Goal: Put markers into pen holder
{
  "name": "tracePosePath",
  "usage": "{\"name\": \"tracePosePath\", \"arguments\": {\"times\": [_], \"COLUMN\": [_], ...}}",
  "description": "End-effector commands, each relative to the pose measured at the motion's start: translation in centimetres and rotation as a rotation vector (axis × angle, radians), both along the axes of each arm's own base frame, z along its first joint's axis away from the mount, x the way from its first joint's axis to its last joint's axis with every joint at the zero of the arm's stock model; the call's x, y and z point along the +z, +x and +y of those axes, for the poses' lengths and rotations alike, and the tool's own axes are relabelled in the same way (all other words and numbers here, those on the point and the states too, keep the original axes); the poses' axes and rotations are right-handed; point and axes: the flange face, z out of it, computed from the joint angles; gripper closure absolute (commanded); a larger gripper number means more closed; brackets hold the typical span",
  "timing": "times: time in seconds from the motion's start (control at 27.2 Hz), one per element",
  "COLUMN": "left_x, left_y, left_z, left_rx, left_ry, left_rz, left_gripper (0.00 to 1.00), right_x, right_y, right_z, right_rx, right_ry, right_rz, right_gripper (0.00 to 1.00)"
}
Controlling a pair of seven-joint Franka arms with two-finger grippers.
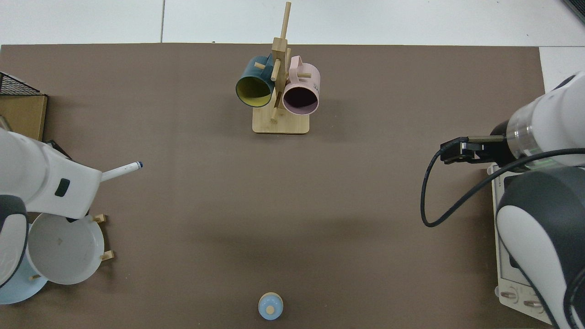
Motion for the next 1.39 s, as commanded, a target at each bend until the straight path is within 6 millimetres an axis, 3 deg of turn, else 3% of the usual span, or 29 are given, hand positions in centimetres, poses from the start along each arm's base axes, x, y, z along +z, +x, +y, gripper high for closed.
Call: {"name": "tracePosePath", "arguments": {"times": [0.0, 0.4, 0.66, 1.03, 1.36], "left_x": [0.1, 1.0, 2.0, 3.6, 4.4], "left_y": [1.5, 5.2, 6.7, 6.9, 6.3], "left_z": [2.1, 7.4, 14.8, 22.7, 26.3], "left_rx": [-0.077, -0.257, -0.378, -0.643, -0.821], "left_ry": [0.117, 0.399, 0.48, 0.621, 0.679], "left_rz": [-0.002, 0.034, 0.037, 0.101, 0.166], "left_gripper": [1.0, 1.0, 1.0, 1.0, 1.0], "right_x": [0.0, -0.4, -0.5, -0.7, -0.8], "right_y": [-0.5, -0.7, -0.9, -1.0, -1.8], "right_z": [-1.6, -1.9, -2.3, -2.4, -2.0], "right_rx": [0.003, -0.007, -0.013, -0.016, -0.03], "right_ry": [0.026, 0.041, 0.041, 0.042, 0.076], "right_rz": [0.021, 0.03, 0.035, 0.036, 0.054], "right_gripper": [0.0, 0.0, 0.0, 0.0, 0.0]}}
